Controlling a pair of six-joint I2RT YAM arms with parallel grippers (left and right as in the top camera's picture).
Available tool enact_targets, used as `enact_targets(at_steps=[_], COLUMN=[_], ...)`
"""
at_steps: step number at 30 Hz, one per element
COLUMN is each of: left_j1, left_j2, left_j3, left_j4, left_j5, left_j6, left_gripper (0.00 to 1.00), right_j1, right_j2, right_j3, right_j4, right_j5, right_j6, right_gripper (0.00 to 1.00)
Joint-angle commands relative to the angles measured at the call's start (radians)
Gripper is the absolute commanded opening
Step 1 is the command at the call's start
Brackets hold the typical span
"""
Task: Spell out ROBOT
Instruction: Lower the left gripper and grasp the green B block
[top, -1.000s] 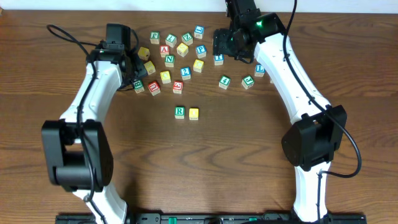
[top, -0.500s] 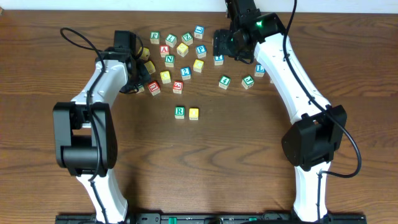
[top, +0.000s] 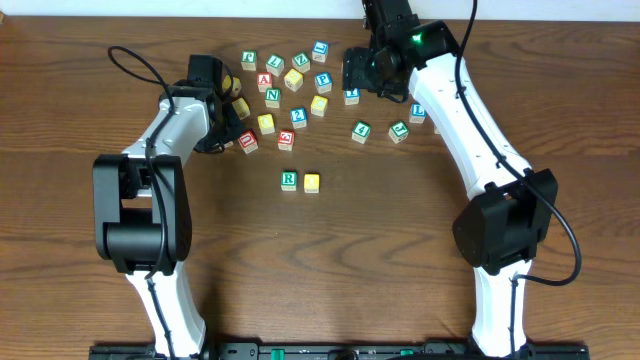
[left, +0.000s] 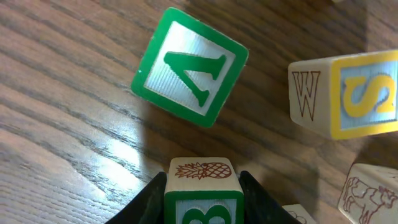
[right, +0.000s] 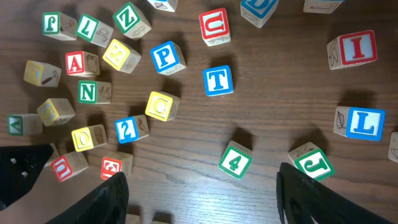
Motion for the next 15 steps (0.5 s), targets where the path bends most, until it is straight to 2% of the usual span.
enact_targets(at_steps=[1, 6, 9, 11, 15], left_j1=[0.002, -0.010, -0.061, -0.107, -0.303], left_j2=[-0.056, -0.204, -0.311, -0.351, -0.372], left_j3=[0.002, 0.002, 0.002, 0.002, 0.002], left_j4=[-0.003, -0.028, -0.053, -0.068, -0.095], left_j5=[-0.019, -0.019, -0.019, -0.019, -0.019], left_j6=[0.093, 0.179, 0.252, 0.272, 0.374], left_gripper=[0.32, 0.32, 0.32, 0.32, 0.32], right_j1=[-0.008, -0.066, -0.133, -0.172, -0.267], right_j2=[0.009, -0.005, -0.048, -0.077, -0.143], right_j3=[-0.003, -0.001, 0.002, 0.002, 0.002], right_j4=[-0.001, 0.006, 0.012, 0.011, -0.007], right_j5=[0.002, 0.002, 0.001, 0.002, -0.003], right_j6=[-0.015, -0.046, -0.078, -0.082, -0.082], right_gripper=[0.72, 0.72, 0.73, 0.74, 0.74])
